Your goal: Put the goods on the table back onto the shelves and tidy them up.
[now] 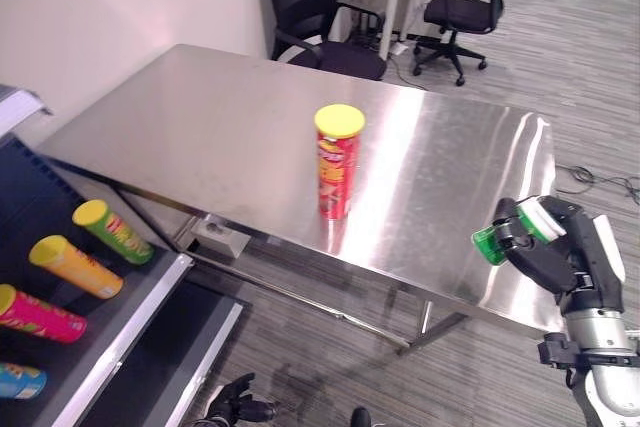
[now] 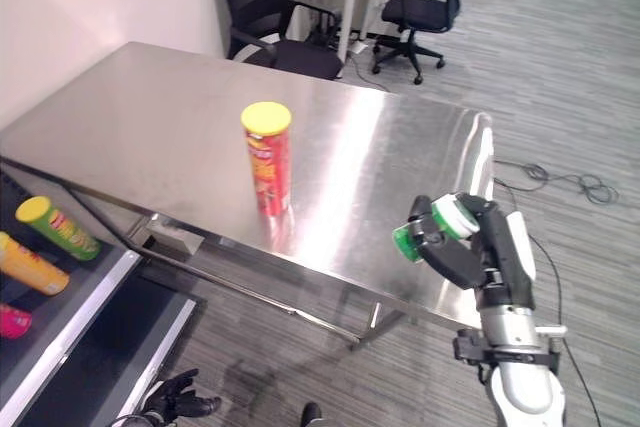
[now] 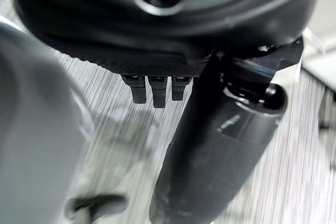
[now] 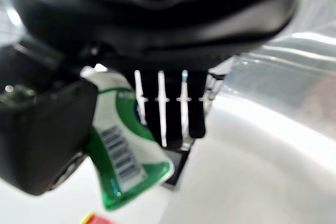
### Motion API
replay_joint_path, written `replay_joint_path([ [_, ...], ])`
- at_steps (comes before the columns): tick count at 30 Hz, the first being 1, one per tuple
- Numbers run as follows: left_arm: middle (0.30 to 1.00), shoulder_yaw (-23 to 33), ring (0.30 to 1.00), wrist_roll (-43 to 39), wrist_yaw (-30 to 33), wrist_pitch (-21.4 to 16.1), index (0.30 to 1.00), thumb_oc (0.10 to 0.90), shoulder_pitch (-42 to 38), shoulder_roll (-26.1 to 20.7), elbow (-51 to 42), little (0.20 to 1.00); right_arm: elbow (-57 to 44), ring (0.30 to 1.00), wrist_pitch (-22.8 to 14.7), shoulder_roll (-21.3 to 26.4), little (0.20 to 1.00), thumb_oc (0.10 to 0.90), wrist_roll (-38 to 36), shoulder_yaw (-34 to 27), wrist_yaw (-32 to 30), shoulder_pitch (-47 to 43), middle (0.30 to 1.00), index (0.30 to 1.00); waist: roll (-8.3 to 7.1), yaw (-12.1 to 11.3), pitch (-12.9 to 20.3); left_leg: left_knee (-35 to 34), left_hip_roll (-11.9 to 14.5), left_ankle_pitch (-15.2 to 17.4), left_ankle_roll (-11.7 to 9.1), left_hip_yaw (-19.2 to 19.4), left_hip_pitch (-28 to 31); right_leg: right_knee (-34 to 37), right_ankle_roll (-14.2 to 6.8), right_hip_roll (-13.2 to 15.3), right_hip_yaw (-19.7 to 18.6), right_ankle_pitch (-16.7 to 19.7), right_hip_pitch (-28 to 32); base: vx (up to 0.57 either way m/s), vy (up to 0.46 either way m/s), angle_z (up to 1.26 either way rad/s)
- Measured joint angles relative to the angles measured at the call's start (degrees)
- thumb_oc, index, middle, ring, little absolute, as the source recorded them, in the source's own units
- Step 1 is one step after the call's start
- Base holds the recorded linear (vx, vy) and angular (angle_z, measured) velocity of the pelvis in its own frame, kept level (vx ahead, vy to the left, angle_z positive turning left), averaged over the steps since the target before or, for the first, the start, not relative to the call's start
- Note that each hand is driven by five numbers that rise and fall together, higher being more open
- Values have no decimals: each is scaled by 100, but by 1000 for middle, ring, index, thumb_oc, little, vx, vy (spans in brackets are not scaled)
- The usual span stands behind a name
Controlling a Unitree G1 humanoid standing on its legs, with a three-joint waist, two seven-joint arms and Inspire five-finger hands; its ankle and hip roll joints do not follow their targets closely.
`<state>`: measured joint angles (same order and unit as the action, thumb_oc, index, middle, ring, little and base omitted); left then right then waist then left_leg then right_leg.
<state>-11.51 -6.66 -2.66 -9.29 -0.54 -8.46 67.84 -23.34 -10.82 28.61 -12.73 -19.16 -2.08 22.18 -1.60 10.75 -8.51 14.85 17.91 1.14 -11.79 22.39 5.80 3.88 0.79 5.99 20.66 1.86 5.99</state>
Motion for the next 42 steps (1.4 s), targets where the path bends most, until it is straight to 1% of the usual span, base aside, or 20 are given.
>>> replay_joint_path([
  [1,900,-99,900,8,-45,5,900,800,-32,95,-28,900,16,300,13,19,300,400,0,-71,0,11,300,300,79,12,24,-167,54,-109,-11,77,135,-92,-99,34,16,20,-80,-146,281,94],
  [2,900,-170,900,10,-74,9,900,800,-29,166,-76,900,13,300,8,57,300,400,0,-123,3,34,300,300,144,77,36,-366,83,-492,61,70,214,-143,-138,90,66,28,-115,-140,306,82],
  [3,900,-409,900,23,-80,26,900,800,-105,333,-100,900,47,300,17,108,300,400,28,-285,5,44,300,300,261,127,22,-696,-17,-394,-71,-91,284,-319,-270,268,114,94,-168,-146,192,98],
  [5,900,-642,900,124,-146,22,900,800,-171,409,-139,900,83,300,17,59,300,400,28,-364,-7,134,300,300,255,196,36,-906,-381,-334,21,-125,345,-735,-361,624,92,-19,-333,-213,352,86],
  [6,900,-646,900,126,-161,0,900,800,-120,414,-123,900,81,300,10,71,300,400,54,-296,24,112,300,300,292,150,74,-1008,-404,-266,100,-182,353,-1019,-464,553,-104,-257,-529,-174,393,80],
  [7,900,-742,900,123,-136,62,900,800,-76,275,-133,900,-2,300,-55,-57,300,400,124,-334,52,185,300,300,180,190,205,-1213,-567,-136,173,-219,229,-730,-520,603,108,136,-461,-233,422,86],
  [9,900,-784,900,125,-159,58,900,800,-13,225,-137,900,69,300,-98,-71,300,400,126,-408,-1,126,300,300,314,347,327,-1640,-690,72,312,-250,224,-682,-664,657,98,187,-564,-314,489,79],
  [13,900,-639,900,126,-166,72,900,800,74,252,-27,900,106,300,-82,-395,300,400,151,-593,42,164,300,300,149,269,289,-1969,-1389,-70,666,-301,215,-817,-986,1300,71,448,-699,-188,245,24],
  [16,900,-520,900,139,-188,46,900,800,137,143,193,900,95,300,-90,-523,300,400,111,-612,124,291,300,300,-134,299,253,-1957,-1861,-40,869,-255,204,-807,-1248,1759,-181,712,-748,-203,228,-5],
  [19,900,-185,900,230,-199,-38,900,800,104,11,385,900,109,300,-89,-593,300,400,11,-571,236,300,300,300,-334,299,189,-2020,-2094,-25,1041,-246,210,-675,-1340,1960,-232,1057,-747,-185,142,-6],
  [22,900,98,900,224,-195,-45,900,800,63,-30,454,900,88,300,-89,-667,300,400,-193,-240,371,315,300,300,-410,295,160,-2030,-2092,-10,1144,-293,232,-707,-1422,1980,-384,1267,-797,-103,67,4],
  [25,900,157,900,206,-167,-45,900,800,15,-191,563,900,-145,300,-90,-725,300,400,-511,524,678,293,300,300,-582,274,204,-2033,-2067,-96,1218,-307,107,-562,-1499,1828,-727,1403,-874,-140,136,5],
  [28,900,78,900,219,-166,-60,900,800,-17,-121,545,900,-333,300,-76,-552,300,400,-690,1353,1057,218,300,300,-537,232,132,-2022,-1974,-210,1243,-315,114,-694,-1418,1664,-1087,1488,-900,-94,81,1],
  [30,900,69,900,224,-175,-66,900,800,-106,-84,531,900,-564,300,-73,-198,300,400,-786,2182,1348,44,300,300,-480,6,64,-2036,-1775,-220,1220,-256,194,-793,-1388,1495,-1279,1519,-970,-49,25,-21],
  [31,900,44,900,220,-153,-69,900,800,-98,-79,494,900,-592,300,-74,-172,300,400,-790,2579,1424,-131,300,300,-427,-80,70,-2037,-1635,-241,1191,-254,194,-825,-1607,1235,-1271,1128,-956,5,-3,-8],
  [32,900,38,900,220,-153,-68,900,800,-84,-142,495,900,-612,300,-73,-157,300,400,-786,2886,1487,-344,300,300,-451,-67,114,-2035,-1490,-274,1139,-267,199,-812,-1450,900,-1315,669,-941,37,-13,1],
  [34,900,38,900,201,-136,-45,900,800,-94,-184,435,900,-696,300,-111,-112,300,400,-789,3078,1563,-692,300,300,-544,-199,191,-2019,-1431,-375,1002,-401,28,-540,-1008,525,-1386,216,-787,70,-14,24],
  [35,900,26,900,202,-120,-41,900,800,-112,-166,436,900,-539,300,-113,-63,300,400,-812,3275,1470,-1094,300,300,-494,-133,224,-2018,-1280,-435,948,-531,-52,-435,-1129,231,-1823,50,-708,114,-41,87],
  [37,900,-254,900,219,-82,-46,900,800,-218,-70,384,900,-424,300,-117,75,300,400,-810,3294,1404,-1514,300,300,-318,-82,229,-2030,-1179,-570,908,-1042,-264,-265,-867,-93,-2133,-40,-479,162,-102,116],
  [42,900,-230,900,223,-43,-59,900,800,20,128,67,900,-384,300,-107,506,300,400,-795,3299,1390,-1744,300,300,22,-362,314,-2009,-1044,-651,787,-1075,-217,24,-688,-208,-1880,-1,-244,181,-119,27],
])
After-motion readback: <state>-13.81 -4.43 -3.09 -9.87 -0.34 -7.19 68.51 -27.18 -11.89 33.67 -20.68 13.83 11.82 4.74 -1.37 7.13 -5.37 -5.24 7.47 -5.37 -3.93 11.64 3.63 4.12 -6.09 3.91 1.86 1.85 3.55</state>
